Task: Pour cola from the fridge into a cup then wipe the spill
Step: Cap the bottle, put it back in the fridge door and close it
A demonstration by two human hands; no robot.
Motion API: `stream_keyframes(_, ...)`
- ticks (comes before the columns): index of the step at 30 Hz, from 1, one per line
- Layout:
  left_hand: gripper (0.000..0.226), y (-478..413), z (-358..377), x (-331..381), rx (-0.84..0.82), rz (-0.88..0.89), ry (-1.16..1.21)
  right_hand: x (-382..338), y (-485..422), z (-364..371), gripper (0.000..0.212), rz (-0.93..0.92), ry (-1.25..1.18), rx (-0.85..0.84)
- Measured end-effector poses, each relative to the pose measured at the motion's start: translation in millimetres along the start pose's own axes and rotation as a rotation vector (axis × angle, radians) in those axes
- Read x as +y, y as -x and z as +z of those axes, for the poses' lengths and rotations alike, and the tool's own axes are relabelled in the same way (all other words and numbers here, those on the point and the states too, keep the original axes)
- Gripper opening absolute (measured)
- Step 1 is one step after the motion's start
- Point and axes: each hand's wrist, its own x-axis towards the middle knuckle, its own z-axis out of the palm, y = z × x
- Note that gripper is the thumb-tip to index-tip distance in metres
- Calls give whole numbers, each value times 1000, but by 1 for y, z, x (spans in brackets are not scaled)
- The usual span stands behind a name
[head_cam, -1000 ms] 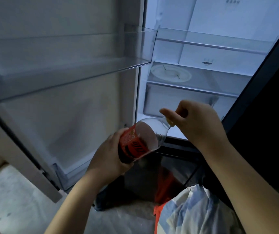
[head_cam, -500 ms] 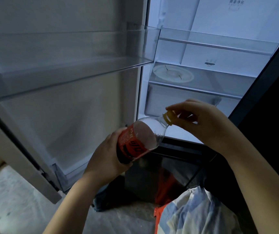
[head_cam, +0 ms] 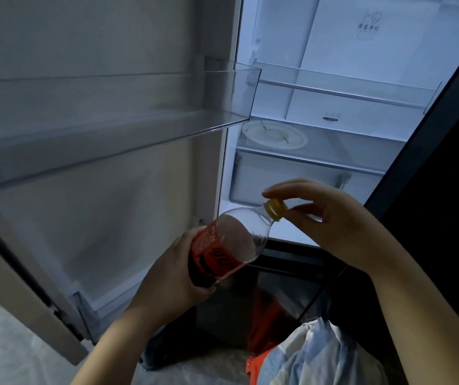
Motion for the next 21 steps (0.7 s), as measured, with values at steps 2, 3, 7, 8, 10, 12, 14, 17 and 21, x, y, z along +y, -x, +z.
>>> stream_keyframes(2,95,-2,-1,-1,8,13,-6,-1,-2,1,23,37,85,32)
stream_keyframes(3,95,-3,-1,-1,11,24,-10,-1,-4,2,20,87,143,57)
stream_keyframes(7,95,-6,-3,0,9,61,-13,-5,-10,10,45,231,549,192)
stream_keyframes(8,95,-7,-4,1,6,68,3,-4,-10,12,52,186,627,242)
stream_keyframes(10,93,-9,-7,0,-1,77,39,-2,-8,13,51,29,604,270)
stream_keyframes(12,93,-10,-11,0,-27,84,62,3,-7,13,43,-147,582,219)
stream_keyframes(14,94,-10,-14,-2,-59,102,64,12,-6,14,34,-295,608,238)
stream_keyframes(17,96,-11,-15,-3,-84,137,26,19,-7,16,29,-379,529,289)
stream_keyframes(21,94,-13,-12,-3,-56,161,-2,15,-12,19,30,-313,629,339)
